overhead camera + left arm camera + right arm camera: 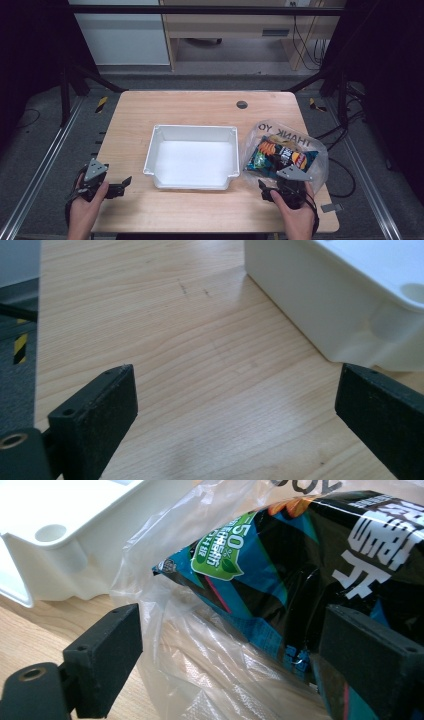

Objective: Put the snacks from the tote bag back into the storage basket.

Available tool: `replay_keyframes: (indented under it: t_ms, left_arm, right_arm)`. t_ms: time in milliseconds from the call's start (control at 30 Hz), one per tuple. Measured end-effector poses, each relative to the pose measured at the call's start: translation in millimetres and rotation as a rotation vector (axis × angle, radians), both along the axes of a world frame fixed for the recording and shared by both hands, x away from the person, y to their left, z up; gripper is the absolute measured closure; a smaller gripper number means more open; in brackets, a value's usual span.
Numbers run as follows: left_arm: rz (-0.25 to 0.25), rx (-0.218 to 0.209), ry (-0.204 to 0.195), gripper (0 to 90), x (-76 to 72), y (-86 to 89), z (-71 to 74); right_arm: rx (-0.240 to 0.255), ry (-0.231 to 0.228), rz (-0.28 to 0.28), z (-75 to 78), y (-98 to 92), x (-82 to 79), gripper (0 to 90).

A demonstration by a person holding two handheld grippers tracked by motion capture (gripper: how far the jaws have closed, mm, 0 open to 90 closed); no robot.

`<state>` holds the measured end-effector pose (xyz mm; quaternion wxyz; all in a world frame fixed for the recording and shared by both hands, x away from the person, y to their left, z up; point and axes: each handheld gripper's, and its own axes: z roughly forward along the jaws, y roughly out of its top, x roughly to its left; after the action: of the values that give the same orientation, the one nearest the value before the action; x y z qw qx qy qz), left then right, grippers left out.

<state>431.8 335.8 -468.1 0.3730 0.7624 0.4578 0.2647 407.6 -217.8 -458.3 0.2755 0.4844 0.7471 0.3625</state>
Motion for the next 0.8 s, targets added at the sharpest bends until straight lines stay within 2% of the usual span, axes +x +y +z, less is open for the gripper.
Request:
replay_keyframes:
  t_ms: [200,267,333,433,500,533,700,800]
  left_arm:
    - [0.008,-0.001,-0.015,3.2,0.6,2.1,0.5]
    - [-0.008,-0.018,-0.002,3.0,-0.5,1.9,1.8]
    - [-0.025,-0.049,-0.002,2.8,-1.1,1.5,2.4]
    - [-0.029,-0.048,-0.001,2.9,-0.4,-0.6,2.0]
    - [-0.035,-0.030,-0.002,2.9,-1.0,-2.0,1.5]
    - [-0.038,-0.006,0.004,2.9,-2.6,-2.2,0.8]
    - [-0.031,-0.011,-0.012,2.9,-2.0,-2.6,4.3]
    - [-0.027,-0.013,-0.020,2.9,-2.2,-3.8,5.3]
  right_arm:
    - [-0.012,-0.010,-0.009,0.0,-0.5,-0.4,14.9]
    - [0.013,-0.050,-0.013,4.2,-1.7,-3.0,18.1]
    - [0.007,-0.058,-0.022,4.7,-3.2,-4.7,18.3]
    - [0.003,-0.062,-0.023,4.8,-4.2,-5.9,18.3]
    - [-0.004,-0.041,-0.019,3.4,-1.7,-5.2,17.8]
    - [-0.012,-0.044,-0.019,3.4,-0.7,-4.7,17.6]
    - [-0.026,-0.047,-0.007,3.5,4.2,-3.0,14.7]
    - [-0.035,-0.017,0.008,3.2,6.7,-1.5,12.6]
